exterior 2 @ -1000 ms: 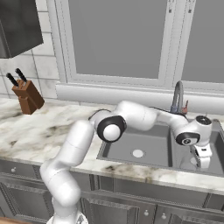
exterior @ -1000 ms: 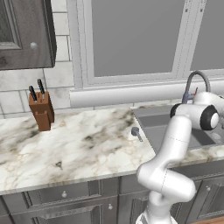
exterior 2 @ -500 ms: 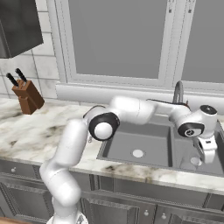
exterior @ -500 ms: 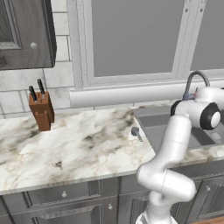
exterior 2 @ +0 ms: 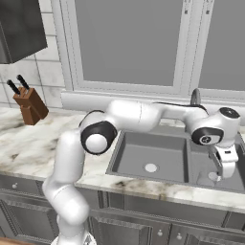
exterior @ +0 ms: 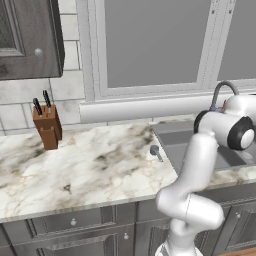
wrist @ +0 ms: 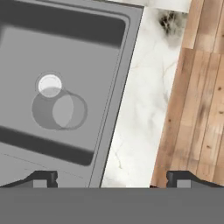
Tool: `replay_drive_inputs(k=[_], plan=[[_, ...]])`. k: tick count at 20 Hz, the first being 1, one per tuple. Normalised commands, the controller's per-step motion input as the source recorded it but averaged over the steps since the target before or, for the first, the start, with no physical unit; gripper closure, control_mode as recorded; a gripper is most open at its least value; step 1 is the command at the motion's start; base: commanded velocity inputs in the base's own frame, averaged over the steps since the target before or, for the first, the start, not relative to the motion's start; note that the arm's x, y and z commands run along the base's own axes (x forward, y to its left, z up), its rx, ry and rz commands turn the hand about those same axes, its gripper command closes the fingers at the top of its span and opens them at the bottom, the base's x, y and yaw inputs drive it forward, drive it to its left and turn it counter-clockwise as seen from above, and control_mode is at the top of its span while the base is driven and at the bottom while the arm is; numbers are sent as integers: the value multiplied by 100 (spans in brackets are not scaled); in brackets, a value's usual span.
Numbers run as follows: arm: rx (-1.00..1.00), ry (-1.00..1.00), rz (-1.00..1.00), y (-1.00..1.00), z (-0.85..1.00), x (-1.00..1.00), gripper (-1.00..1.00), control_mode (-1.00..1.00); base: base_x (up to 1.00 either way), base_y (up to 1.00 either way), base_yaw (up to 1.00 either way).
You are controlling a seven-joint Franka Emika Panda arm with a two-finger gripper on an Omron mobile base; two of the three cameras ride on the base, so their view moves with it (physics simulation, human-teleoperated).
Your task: Move any existing items from the left basin to the right basin for drying. Then move the measuring cup from the counter to the left basin of the sink for washing.
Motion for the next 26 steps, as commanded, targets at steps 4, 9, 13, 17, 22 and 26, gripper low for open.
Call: replay_drive_inputs(k=[4, 9, 13, 17, 22, 26], plan=[[-3, 1, 0, 57, 24, -41, -100, -100, 0, 0, 0], [-4, 0, 0, 71, 11, -34, -100, -100, 0, 0, 0], [-3, 1, 0, 83, 0, -20, -100, -100, 0, 0, 0], [-2, 0, 0, 89, 0, -10, -100, -100, 0, 0, 0], [-3, 0, 0, 94, 0, -5, -100, -100, 0, 0, 0], [-6, 0, 2, 100, 0, 0, -100, -100, 0, 0, 0]])
